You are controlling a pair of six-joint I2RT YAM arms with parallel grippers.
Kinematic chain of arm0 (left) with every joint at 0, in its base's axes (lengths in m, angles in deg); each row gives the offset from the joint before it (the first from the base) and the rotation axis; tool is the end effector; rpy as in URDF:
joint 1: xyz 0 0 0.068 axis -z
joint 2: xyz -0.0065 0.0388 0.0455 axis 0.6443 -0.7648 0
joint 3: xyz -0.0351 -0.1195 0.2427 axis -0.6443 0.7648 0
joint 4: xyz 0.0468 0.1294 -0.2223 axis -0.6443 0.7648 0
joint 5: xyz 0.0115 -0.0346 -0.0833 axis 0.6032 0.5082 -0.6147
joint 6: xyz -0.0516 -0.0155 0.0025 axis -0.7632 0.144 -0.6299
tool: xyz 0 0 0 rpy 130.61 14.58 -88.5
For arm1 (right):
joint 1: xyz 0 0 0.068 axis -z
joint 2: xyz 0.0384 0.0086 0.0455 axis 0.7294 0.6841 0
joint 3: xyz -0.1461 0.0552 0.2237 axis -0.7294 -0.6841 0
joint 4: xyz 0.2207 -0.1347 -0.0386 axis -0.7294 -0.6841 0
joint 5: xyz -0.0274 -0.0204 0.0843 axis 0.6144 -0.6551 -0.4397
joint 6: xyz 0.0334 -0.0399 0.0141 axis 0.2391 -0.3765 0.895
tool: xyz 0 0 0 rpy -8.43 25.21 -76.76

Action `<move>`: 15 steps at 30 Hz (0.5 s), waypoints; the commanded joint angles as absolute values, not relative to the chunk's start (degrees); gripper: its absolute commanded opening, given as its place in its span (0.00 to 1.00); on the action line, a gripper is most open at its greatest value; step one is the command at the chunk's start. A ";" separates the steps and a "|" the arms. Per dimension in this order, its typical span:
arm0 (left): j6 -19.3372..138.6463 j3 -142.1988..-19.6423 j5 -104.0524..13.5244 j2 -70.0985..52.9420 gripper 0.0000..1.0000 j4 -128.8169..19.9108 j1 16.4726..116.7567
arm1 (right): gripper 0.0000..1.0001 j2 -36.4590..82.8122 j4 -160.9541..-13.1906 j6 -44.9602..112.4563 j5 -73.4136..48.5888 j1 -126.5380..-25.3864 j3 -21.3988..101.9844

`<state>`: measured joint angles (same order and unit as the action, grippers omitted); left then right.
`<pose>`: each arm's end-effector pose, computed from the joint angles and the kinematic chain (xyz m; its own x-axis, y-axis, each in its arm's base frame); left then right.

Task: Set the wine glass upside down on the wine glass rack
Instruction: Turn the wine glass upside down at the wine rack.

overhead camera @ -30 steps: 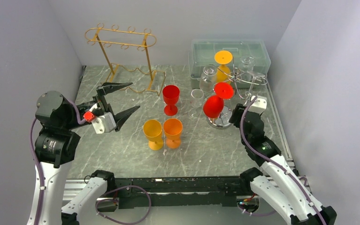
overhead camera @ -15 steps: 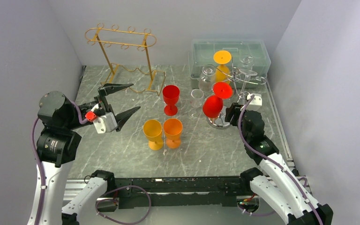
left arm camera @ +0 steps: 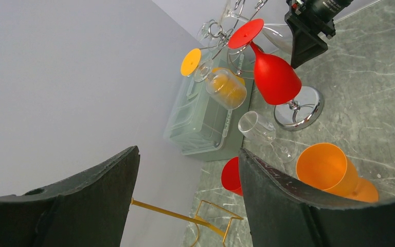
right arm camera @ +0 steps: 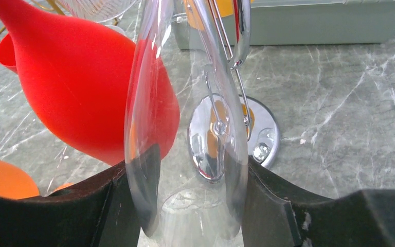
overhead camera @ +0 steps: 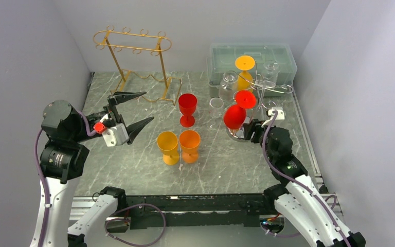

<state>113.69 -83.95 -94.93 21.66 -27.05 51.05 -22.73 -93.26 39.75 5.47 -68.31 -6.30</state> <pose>0.1008 -0.0502 0.4830 0.6874 0.2322 -0.6882 0.6315 0.2770 0.7242 0.1517 0.0529 0.2748 -0.2471 0.1375 -0.9592 -0.1480 0.9729 0.1775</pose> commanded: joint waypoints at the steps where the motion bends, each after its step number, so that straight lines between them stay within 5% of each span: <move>1: 114.50 -83.96 -94.93 21.92 0.75 -27.65 50.93 | 0.00 -24.27 -93.75 38.28 3.35 -68.50 -7.93; 15: 114.50 -83.96 -94.93 21.92 0.75 -27.65 50.93 | 0.00 -33.16 -93.87 37.87 4.47 -68.54 -11.46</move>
